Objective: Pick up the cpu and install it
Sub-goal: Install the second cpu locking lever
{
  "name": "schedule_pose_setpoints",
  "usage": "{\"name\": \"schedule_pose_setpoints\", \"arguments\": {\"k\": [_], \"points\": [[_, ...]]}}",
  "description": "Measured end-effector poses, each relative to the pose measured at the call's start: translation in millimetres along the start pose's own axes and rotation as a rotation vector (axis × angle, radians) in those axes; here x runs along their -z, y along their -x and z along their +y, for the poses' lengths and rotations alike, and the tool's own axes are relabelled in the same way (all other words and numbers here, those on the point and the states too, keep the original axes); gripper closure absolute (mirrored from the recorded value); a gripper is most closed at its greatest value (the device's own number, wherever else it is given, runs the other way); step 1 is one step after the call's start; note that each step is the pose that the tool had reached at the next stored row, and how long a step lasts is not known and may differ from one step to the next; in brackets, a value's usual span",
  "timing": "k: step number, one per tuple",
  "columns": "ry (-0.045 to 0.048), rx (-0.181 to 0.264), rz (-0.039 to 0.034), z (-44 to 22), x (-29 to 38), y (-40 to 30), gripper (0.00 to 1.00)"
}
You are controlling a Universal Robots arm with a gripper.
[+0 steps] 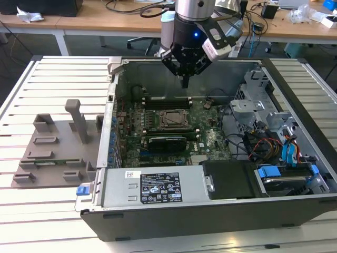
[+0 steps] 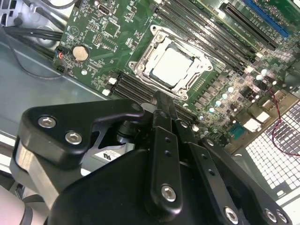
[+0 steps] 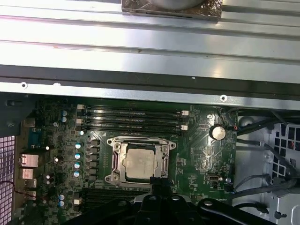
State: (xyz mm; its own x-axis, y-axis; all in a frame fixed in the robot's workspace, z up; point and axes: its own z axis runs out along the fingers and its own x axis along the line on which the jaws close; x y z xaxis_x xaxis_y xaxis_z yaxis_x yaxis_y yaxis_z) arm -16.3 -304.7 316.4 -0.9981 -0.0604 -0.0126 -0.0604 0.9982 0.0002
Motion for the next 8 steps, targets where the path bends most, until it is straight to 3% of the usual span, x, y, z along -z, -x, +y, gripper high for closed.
{"name": "schedule_pose_setpoints", "arguments": {"k": [8], "points": [[0.0001, 0.000, 0.0001, -2.9, 0.0, -0.2, 0.89]]}}
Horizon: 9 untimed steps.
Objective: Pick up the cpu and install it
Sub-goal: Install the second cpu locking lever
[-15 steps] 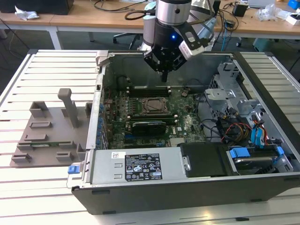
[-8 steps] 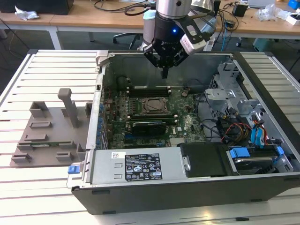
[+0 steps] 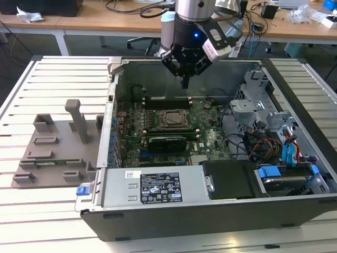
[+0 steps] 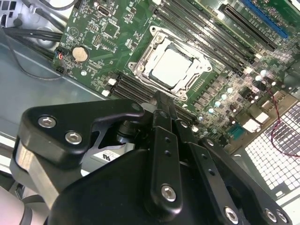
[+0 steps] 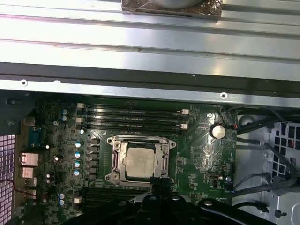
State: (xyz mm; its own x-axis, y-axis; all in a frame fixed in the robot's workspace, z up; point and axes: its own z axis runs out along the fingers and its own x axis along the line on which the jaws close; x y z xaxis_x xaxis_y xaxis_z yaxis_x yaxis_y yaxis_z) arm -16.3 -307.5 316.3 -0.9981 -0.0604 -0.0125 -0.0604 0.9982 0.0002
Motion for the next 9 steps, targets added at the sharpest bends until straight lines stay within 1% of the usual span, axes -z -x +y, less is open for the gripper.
{"name": "schedule_pose_setpoints", "arguments": {"k": [4, 5, 6, 8, 9], "points": [[0.0003, 0.000, -0.0002, -2.8, -0.1, -0.2, 0.89], [0.0009, 0.000, -0.0001, -5.1, -0.3, -0.3, 0.89], [0.0020, 0.000, -0.0002, -8.8, -0.4, -0.5, 0.89], [0.0025, 0.000, -0.0002, -11.2, -0.4, -0.7, 0.89], [0.0032, 0.000, -0.0003, -13.6, -0.6, -0.9, 0.89]]}}
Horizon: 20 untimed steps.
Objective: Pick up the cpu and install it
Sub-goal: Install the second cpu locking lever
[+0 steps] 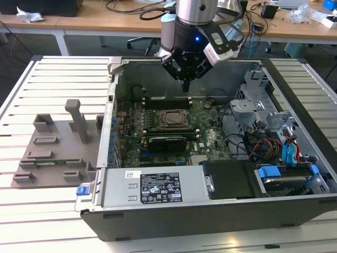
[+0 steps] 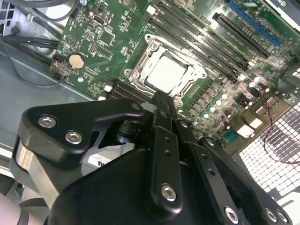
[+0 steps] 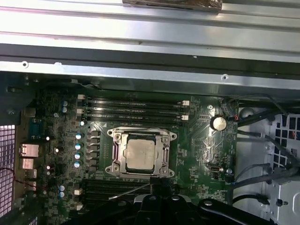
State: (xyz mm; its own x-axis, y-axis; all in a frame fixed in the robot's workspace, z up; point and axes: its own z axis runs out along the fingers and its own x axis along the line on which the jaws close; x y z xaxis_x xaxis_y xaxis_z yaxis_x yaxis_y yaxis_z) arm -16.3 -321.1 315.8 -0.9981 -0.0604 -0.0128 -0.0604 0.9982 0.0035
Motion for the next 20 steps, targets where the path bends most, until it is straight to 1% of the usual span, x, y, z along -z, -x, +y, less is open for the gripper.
{"name": "schedule_pose_setpoints", "arguments": {"k": [2, 3, 4, 5, 8, 9, 20], "points": [[0.0017, 0.000, -0.0001, -3.1, -0.3, -0.3, 0.89], [0.0066, 0.000, -0.0004, -6.0, -1.2, -0.6, 0.89], [0.0141, 0.000, -0.0008, -8.9, -2.1, -1.0, 0.89], [0.0198, 0.000, -0.0011, -11.3, -2.7, -1.3, 0.89], [0.0424, 0.000, -0.0025, -19.5, -5.0, -2.6, 0.89], [0.0458, -0.001, -0.0029, -20.5, -5.9, -2.8, 0.89], [0.0603, -0.001, -0.0037, -25.2, -11.1, -3.4, 0.89]]}}
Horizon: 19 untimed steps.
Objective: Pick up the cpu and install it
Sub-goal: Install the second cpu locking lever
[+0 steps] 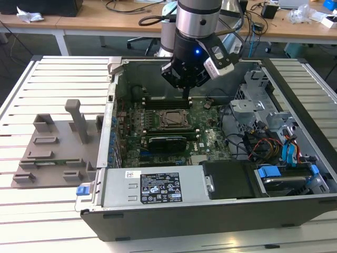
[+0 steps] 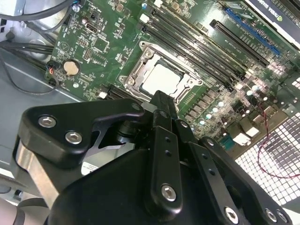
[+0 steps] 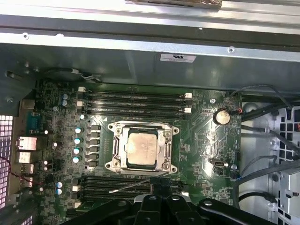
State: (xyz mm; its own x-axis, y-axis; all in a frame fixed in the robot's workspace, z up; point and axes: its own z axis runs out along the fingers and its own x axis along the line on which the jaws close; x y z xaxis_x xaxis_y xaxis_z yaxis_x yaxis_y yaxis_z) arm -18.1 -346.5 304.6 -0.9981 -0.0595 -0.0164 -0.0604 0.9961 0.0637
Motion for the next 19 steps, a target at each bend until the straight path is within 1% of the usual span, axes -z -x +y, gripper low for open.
{"name": "schedule_pose_setpoints", "arguments": {"k": [1, 4, 14, 16, 19], "points": [[0.0025, 0.000, -0.0001, -1.3, -1.1, -0.2, 0.89], [0.0056, 0.000, -0.0003, -2.7, -2.6, -0.3, 0.89], [0.0107, 0.000, -0.0006, -6.3, -7.9, -0.6, 0.89], [0.0121, 0.000, -0.0008, -8.0, -10.4, -0.9, 0.89], [0.0139, 0.000, -0.0008, -11.4, -16.3, -1.4, 0.89]]}}
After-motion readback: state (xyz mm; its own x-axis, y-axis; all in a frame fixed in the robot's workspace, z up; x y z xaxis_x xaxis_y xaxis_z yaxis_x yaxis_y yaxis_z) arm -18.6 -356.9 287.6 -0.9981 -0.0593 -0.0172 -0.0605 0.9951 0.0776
